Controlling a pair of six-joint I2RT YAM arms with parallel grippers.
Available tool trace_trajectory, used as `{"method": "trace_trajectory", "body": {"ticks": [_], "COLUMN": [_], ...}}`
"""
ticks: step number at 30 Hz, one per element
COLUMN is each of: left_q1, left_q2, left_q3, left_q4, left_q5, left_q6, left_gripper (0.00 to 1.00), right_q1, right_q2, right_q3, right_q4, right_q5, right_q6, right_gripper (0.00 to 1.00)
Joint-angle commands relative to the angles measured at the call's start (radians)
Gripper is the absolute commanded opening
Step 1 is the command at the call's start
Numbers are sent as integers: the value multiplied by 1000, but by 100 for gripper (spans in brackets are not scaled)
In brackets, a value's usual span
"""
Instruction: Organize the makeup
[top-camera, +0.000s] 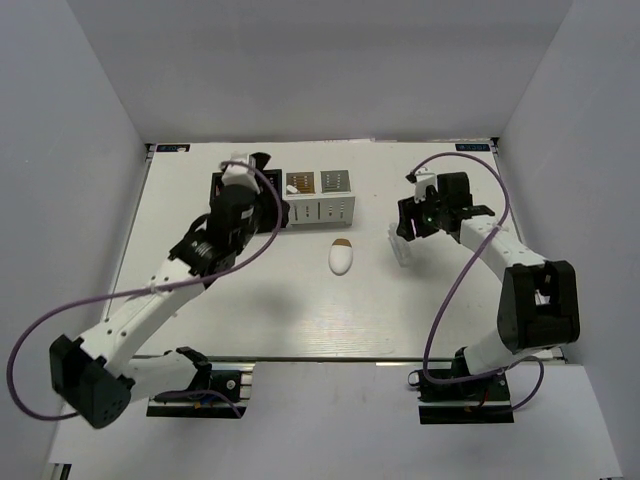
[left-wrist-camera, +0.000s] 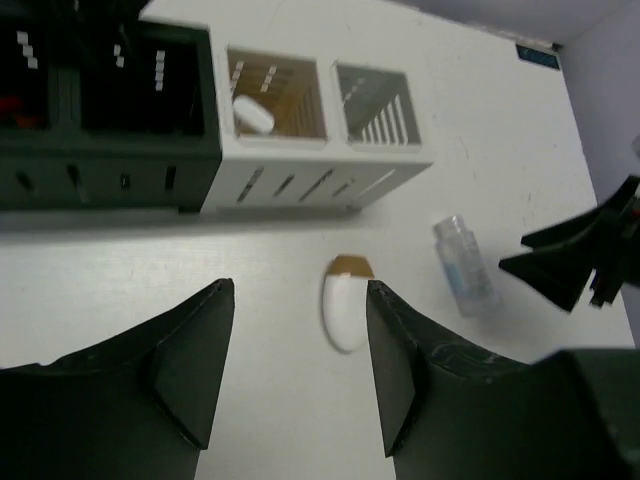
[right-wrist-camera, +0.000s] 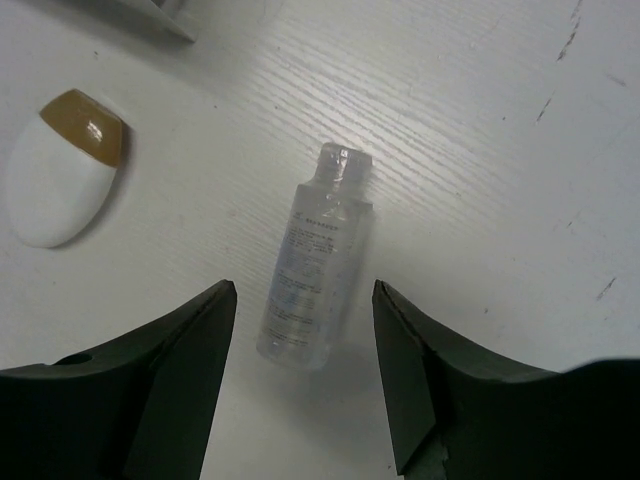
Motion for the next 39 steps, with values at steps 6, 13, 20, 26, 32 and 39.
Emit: {"method": "trace_trajectory", "body": {"ticks": [6, 13, 20, 26, 32, 39], "left_q1": [-5, -5, -5, -14, -23, -78], "left_q2": [-242, -339, -308, -146, 174, 532], "left_q3": [-273, -368, -402, -393, -224, 78], "left_q4": [-92, -139, -109, 48, 206, 137], "left_q5": [49, 38, 78, 227, 371, 358], "left_q6": [-234, -293, -296, -190, -51, 75], "left_gripper": [67, 67, 67, 77, 84, 86], "right_q1": [13, 31, 52, 56, 45, 33], "right_q2": [155, 232, 277, 255, 84, -64], "right_q3": [193, 256, 287, 272, 144, 17], "right_q4": [-149, -176, -176, -144, -15, 52], "right_q5": [11, 23, 57, 57, 101, 90], "right_q6": [-20, -20, -18, -9, 15, 34], "right_gripper": [68, 68, 68, 68, 47, 0]}}
